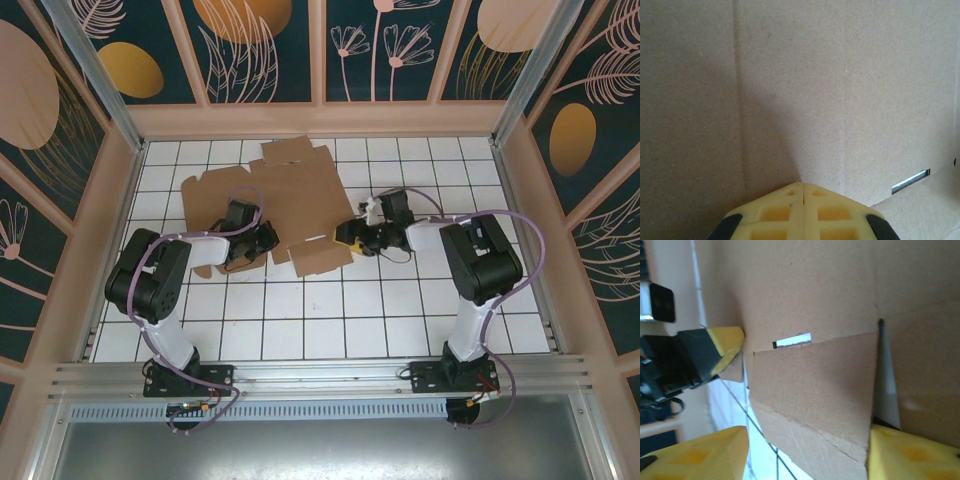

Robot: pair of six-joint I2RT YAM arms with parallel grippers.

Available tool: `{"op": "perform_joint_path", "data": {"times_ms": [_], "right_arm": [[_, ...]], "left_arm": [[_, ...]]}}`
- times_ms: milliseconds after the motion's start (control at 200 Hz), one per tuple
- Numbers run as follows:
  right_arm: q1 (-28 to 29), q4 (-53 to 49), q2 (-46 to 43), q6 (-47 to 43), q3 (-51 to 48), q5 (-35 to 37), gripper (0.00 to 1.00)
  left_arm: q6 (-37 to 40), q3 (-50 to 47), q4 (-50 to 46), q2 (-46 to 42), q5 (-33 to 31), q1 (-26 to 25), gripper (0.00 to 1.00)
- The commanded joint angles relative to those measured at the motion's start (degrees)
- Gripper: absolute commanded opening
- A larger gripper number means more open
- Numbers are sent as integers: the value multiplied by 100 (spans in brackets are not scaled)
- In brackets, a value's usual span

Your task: Fold the paper box

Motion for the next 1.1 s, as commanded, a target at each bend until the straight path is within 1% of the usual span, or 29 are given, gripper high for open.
{"op": "perform_joint_path", "data": {"times_ms": [0, 35, 65, 140, 240, 285, 325, 370, 405, 460, 495, 576, 621, 671, 701, 746, 811, 836, 851, 876, 911, 941, 1006, 1091], "right_arm": [[-97, 1534, -65, 1422, -523, -1003, 39], [-100, 1651, -47, 1509, -547, -1074, 29], [-80, 1681, -35, 1521, -541, -1115, 23], [-60, 1643, -35, 1441, -532, -1130, 15], [-89, 1409, -58, 1253, -531, -1026, 11], [-111, 1326, -63, 1206, -549, -967, 7], [-133, 1325, -91, 1218, -588, -930, 5], [-169, 1419, -124, 1308, -647, -910, 4], [-194, 1476, -155, 1382, -680, -880, 0], [-225, 1493, -207, 1477, -714, -794, 0], [-247, 1477, -248, 1503, -726, -724, 0], [-256, 1364, -347, 1540, -708, -569, 1], [-252, 1379, -383, 1631, -699, -563, 2], [-253, 1523, -420, 1794, -736, -573, 2], [-258, 1639, -446, 1931, -774, -565, 3], [-257, 1860, -480, 2149, -848, -565, 3], [-260, 2155, -517, 2426, -946, -591, 3], [-262, 2235, -536, 2508, -980, -584, 3], [-269, 2262, -550, 2541, -994, -575, 3], [-267, 2301, -572, 2572, -1016, -550, 3], [-259, 2314, -598, 2600, -1040, -523, 3], [-262, 2332, -610, 2630, -1058, -521, 3], [-267, 2518, -591, 2764, -1136, -559, 4], [-267, 2807, -540, 2931, -1250, -626, 4]], "left_arm": [[117, 119, -221, 103, 224, -102, 0], [118, 156, -245, 81, 226, -101, 0], [112, 174, -255, 53, 249, -105, 0], [65, 202, -233, 6, 365, -136, 0], [87, 308, -404, -95, 342, -211, 0], [102, 341, -521, -175, 270, -220, 0], [131, 389, -676, -285, 178, -227, 0], [222, 484, -914, -420, 19, -227, 0], [285, 555, -1095, -613, -152, -223, 0], [460, 679, -1384, -869, -470, -223, 0], [623, 754, -1560, -1058, -689, -231, 3], [1172, 775, -1648, -1601, -1280, -343, 14], [1758, 780, -1642, -1914, -1644, -570, 20], [2555, 822, -1751, -2164, -2089, -964, 29], [2977, 874, -1872, -2241, -2234, -1172, 33], [3409, 922, -2121, -2244, -2289, -1434, 35], [3844, 1309, -2577, -2126, -2169, -1707, 36], [4010, 1393, -2737, -2080, -2069, -1820, 38], [4133, 1430, -2805, -2055, -2040, -1912, 42], [4287, 1442, -2842, -2038, -2174, -2102, 44], [4547, 1333, -2688, -2110, -2542, -2459, 44], [4936, 1115, -2426, -2218, -2811, -2809, 44], [5615, 586, -1732, -2341, -3692, -3451, 46], [6213, 220, -1116, -2151, -4455, -3894, 48]]}}
